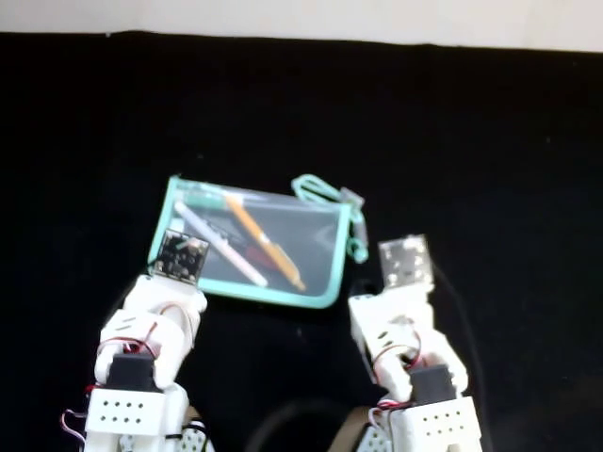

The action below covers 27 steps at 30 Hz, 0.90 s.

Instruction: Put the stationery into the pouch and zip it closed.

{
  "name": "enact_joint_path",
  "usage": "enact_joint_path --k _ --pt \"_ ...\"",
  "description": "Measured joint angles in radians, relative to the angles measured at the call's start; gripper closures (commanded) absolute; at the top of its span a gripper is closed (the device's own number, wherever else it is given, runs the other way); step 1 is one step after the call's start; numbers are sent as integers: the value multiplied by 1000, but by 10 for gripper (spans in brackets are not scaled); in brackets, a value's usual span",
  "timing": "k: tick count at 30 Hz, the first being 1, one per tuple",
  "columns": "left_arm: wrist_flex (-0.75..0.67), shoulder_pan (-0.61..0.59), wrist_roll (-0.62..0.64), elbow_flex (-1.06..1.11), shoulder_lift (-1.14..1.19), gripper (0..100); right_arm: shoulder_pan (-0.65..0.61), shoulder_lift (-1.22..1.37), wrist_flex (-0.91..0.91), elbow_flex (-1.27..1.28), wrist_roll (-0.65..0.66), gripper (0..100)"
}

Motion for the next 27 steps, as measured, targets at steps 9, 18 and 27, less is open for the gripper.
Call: enact_joint_path --k 9,18,27 --pt "141 0 0 0 0 992 0 -5 103 0 0 990" --pt "146 0 0 0 0 992 0 -5 175 0 0 990" --pt "358 0 -2 -2 -8 992 0 -6 319 0 0 990"
